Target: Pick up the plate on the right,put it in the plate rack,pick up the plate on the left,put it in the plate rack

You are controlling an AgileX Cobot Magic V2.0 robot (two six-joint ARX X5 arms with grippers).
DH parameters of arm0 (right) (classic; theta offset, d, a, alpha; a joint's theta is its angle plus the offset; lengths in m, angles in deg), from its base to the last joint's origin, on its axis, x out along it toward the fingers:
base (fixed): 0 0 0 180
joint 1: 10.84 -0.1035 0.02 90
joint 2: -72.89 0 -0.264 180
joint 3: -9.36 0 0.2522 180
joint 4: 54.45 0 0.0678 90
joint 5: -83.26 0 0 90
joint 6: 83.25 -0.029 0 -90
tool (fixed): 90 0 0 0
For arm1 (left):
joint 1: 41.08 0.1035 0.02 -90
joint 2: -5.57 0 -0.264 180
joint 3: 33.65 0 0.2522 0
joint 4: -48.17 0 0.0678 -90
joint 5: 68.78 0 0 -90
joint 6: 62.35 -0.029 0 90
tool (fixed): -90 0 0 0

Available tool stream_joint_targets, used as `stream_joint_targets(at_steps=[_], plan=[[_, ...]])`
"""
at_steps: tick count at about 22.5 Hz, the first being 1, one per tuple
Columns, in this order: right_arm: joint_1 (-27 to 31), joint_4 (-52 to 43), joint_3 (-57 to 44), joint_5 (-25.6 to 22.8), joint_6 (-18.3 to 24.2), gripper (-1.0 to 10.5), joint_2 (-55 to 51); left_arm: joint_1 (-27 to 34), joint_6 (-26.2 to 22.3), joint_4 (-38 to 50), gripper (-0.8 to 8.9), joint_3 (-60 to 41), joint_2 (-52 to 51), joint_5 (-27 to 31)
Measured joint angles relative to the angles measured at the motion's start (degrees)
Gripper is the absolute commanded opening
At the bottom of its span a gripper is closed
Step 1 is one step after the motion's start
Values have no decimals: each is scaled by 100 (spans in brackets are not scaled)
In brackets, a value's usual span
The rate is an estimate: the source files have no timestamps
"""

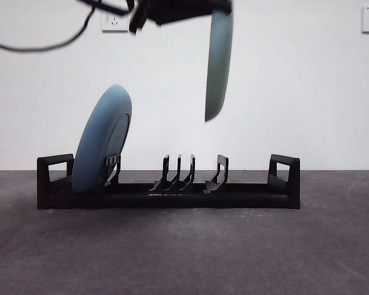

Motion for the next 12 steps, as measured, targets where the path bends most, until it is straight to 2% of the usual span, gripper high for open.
stream_joint_targets(at_steps=[5,12], plan=[[0,-2,0,-2,0,188,0,310,431,-22,-13,688,710,-166],[0,0,0,-2,0,187,0,409,577,-402,-13,1576,1497,-175]])
